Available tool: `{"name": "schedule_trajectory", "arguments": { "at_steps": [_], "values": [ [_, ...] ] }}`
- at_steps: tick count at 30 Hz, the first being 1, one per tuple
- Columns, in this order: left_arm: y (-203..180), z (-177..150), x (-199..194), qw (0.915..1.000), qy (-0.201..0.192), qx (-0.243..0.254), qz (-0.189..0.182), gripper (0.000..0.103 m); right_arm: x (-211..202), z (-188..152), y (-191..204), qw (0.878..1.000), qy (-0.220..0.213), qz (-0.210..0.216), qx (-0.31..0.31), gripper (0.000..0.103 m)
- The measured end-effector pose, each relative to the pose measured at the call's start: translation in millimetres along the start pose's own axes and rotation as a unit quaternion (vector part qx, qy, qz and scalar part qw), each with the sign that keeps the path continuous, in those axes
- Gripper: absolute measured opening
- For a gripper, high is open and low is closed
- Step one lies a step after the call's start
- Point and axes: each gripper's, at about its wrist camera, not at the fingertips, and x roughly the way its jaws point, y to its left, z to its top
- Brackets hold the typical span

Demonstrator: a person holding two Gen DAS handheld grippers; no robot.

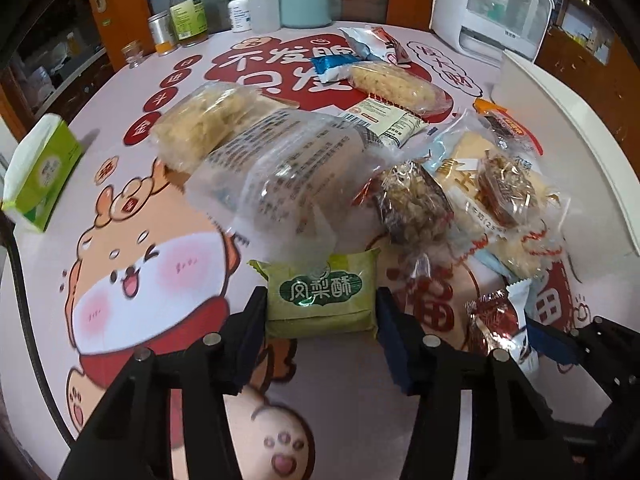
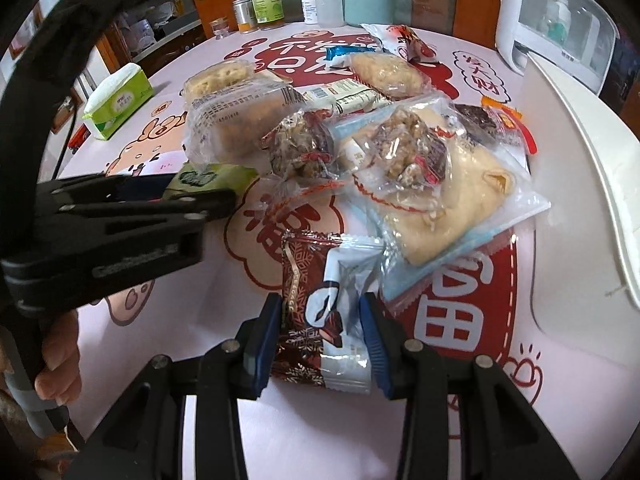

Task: Organize snacks
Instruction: 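Grasp the brown chocolate wafer with the right tool while the left tool grasps the green pastry, then carry both snacks over the white bin and open both tools to drop them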

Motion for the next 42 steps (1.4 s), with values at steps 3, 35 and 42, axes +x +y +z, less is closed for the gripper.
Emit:
{"name": "schedule_trajectory", "arguments": {
  "at_steps": [3, 35, 42],
  "values": [
    [2, -9, -10, 1.0000, 0.001, -0.005, -0.001, 0.051, -4, -5, -5, 1.000, -0.001, 0.013, 0.014, 0.040],
    [-104, 78, -175, 0.9852, -0.147, 0.058, -0.067, 0.052, -187, 63, -84, 0.969, -0.189, -0.137, 0.087, 0.039],
    [-184, 143, -170, 0.9791, -0.168, 0.084, -0.079, 0.052, -231, 87, -157, 0.940, -0.223, -0.220, 0.138, 0.039]
  ]
}}
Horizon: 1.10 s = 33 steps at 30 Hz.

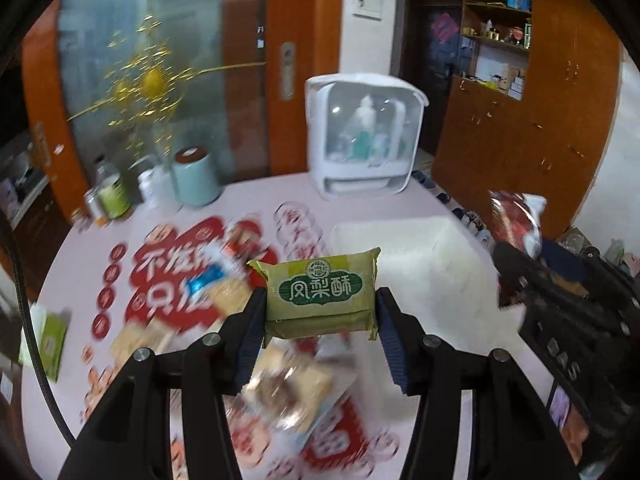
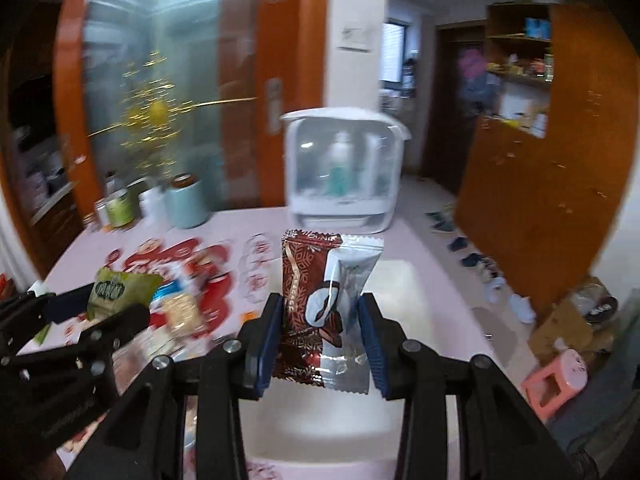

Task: Organize snacks
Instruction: 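Carry both snacks over the white bin and open both tools to drop them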

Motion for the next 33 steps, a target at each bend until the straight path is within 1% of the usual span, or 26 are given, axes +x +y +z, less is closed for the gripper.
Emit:
{"name": "schedule_trajectory", "arguments": {
  "at_steps": [2, 4, 7, 13, 16, 17, 18, 20, 21, 22, 24, 26, 27, 28, 30, 31, 33],
  "values": [
    [-14, 18, 23, 1.0000, 0.002, -0.004, 0.004, 0.052, 8, 6, -14, 1.000, 0.003, -0.018, 0.005, 0.039],
    [-26, 29, 50, 0.9998, 0.013, -0.010, 0.007, 0.052, 24, 9, -26, 0.999, 0.016, -0.037, 0.005, 0.039],
    [-46, 32, 93, 0.9991, 0.038, -0.004, 0.017, 0.052, 49, 4, -37, 0.998, 0.044, -0.051, -0.002, 0.039],
    [-79, 11, 175, 0.9932, 0.102, 0.038, 0.041, 0.053, 99, -32, -39, 0.993, 0.109, -0.040, -0.021, 0.040],
    [-86, 1, 199, 0.9898, 0.126, 0.050, 0.046, 0.054, 126, -55, -34, 0.988, 0.152, -0.026, -0.027, 0.040],
    [-88, -2, 207, 0.9886, 0.135, 0.051, 0.040, 0.054, 132, -59, -32, 0.986, 0.161, -0.021, -0.029, 0.040],
    [-88, -4, 212, 0.9881, 0.140, 0.052, 0.036, 0.056, 137, -65, -30, 0.984, 0.175, -0.014, -0.032, 0.041],
    [-89, -9, 216, 0.9881, 0.140, 0.056, 0.031, 0.070, 143, -72, -28, 0.981, 0.190, -0.006, -0.032, 0.043],
    [-89, -10, 216, 0.9886, 0.137, 0.059, 0.024, 0.088, 144, -74, -27, 0.981, 0.193, -0.005, -0.031, 0.046],
    [-88, -11, 214, 0.9893, 0.130, 0.063, 0.020, 0.096, 146, -77, -27, 0.980, 0.196, -0.006, -0.031, 0.048],
    [-86, -11, 209, 0.9897, 0.120, 0.073, 0.031, 0.096, 147, -80, -24, 0.979, 0.200, -0.014, -0.033, 0.052],
    [-83, -11, 204, 0.9896, 0.117, 0.079, 0.028, 0.096, 148, -80, -20, 0.979, 0.201, -0.018, -0.035, 0.060],
    [-79, -11, 201, 0.9900, 0.117, 0.075, 0.022, 0.096, 148, -81, -18, 0.979, 0.202, -0.017, -0.035, 0.065],
    [-76, -11, 198, 0.9904, 0.118, 0.071, 0.017, 0.096, 146, -83, -17, 0.979, 0.203, -0.014, -0.035, 0.068],
    [-69, -10, 191, 0.9909, 0.120, 0.060, 0.008, 0.097, 145, -84, -18, 0.979, 0.202, -0.007, -0.029, 0.068],
    [-66, -10, 188, 0.9911, 0.121, 0.055, 0.007, 0.100, 144, -85, -18, 0.979, 0.202, -0.005, -0.023, 0.071],
    [-59, -11, 182, 0.9920, 0.118, 0.045, 0.004, 0.102, 146, -85, -20, 0.979, 0.203, 0.002, -0.011, 0.079]
  ]
}}
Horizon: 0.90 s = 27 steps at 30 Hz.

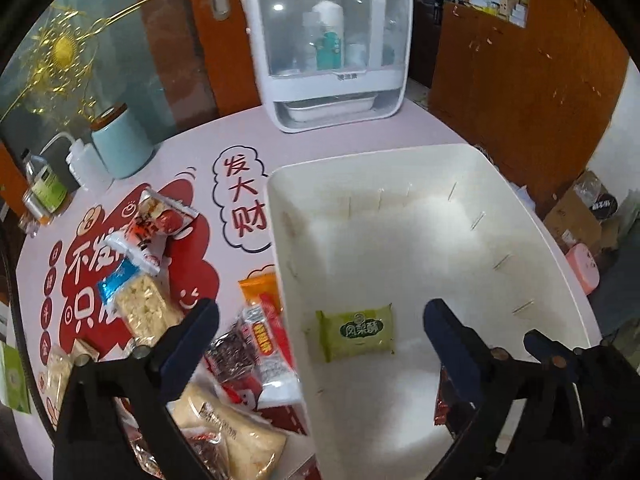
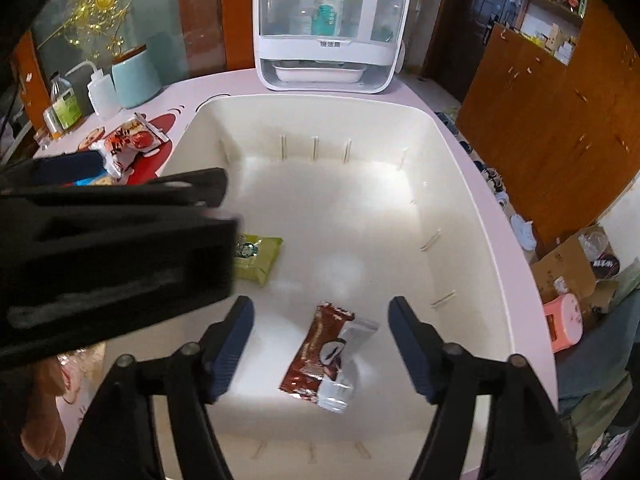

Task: Organize snacks
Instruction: 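Carry both snacks over the white bin and open both tools to drop them, then move both tools back over the snack pile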

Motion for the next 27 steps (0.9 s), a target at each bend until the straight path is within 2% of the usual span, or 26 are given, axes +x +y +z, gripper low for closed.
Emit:
{"name": "schedule_trajectory", "arguments": {
  "at_steps": [3, 7, 11, 22, 27],
  "values": [
    [10, -4, -11, 0.9999, -0.003, -0.009, -0.004, 0.102, 0, 1, -2, 1.000, -0.001, 0.016, 0.014, 0.083],
    [19, -12, -24, 0.9999, -0.004, -0.011, -0.009, 0.102, -3, -1, -2, 0.999, 0.002, 0.021, 0.028, 0.083],
    [30, -25, -42, 0.9997, -0.001, -0.012, -0.022, 0.102, -10, -3, -3, 0.998, 0.009, 0.046, 0.047, 0.083],
    [65, -62, -107, 0.9992, -0.026, -0.005, -0.029, 0.102, -40, -5, -2, 0.995, -0.016, 0.039, 0.087, 0.083],
    [87, -80, -127, 0.9993, -0.031, -0.008, -0.018, 0.102, -58, -12, -4, 0.992, -0.044, 0.065, 0.097, 0.083]
  ]
}}
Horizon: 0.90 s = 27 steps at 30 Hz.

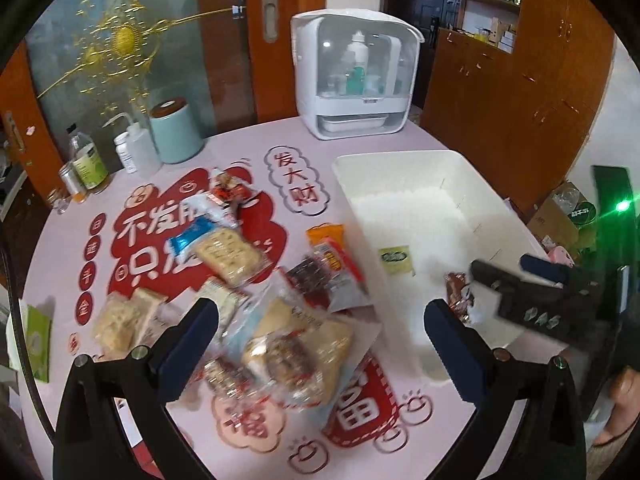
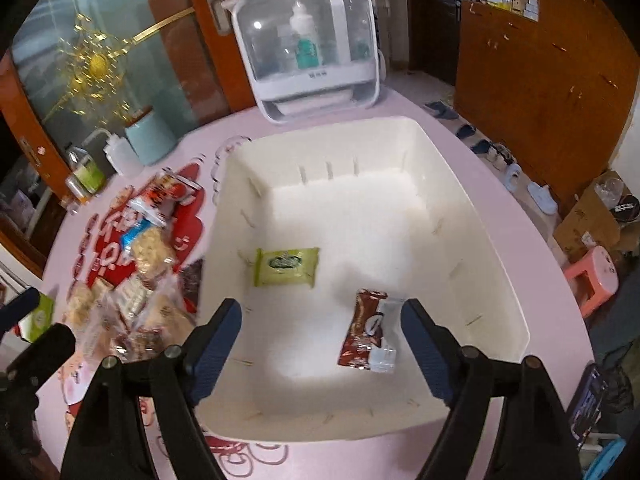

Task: Organize snacks
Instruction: 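Move both tools back over the snack pile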

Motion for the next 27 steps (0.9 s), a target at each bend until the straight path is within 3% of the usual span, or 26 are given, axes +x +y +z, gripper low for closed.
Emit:
{"name": "schedule_trajectory", "arguments": {
  "at_steps": [5, 9, 14, 19, 23, 27],
  "values": [
    [38, -18, -19, 0.9995, 0.012, -0.024, 0.018, 0.102, -27, -5, 18, 0.999, -0.037, 0.023, -0.021, 0.083],
    [73, -28, -39, 0.9974, 0.005, -0.038, 0.061, 0.102, -45, -5, 43, 0.996, -0.048, 0.054, -0.045, 0.083],
    [118, -35, -66, 0.9932, -0.009, -0.060, 0.100, 0.102, -51, -5, 80, 0.989, -0.007, 0.124, -0.077, 0.083],
    [154, -30, -91, 0.9890, -0.019, -0.079, 0.124, 0.102, -68, -3, 131, 0.983, -0.043, 0.090, -0.154, 0.083],
    [179, -16, -115, 0.9821, -0.042, -0.097, 0.156, 0.102, -89, 9, 163, 0.975, -0.077, 0.087, -0.190, 0.083],
    [199, -7, -122, 0.9794, -0.048, -0.121, 0.154, 0.102, -100, 20, 188, 0.966, -0.099, 0.077, -0.227, 0.083]
  ]
}}
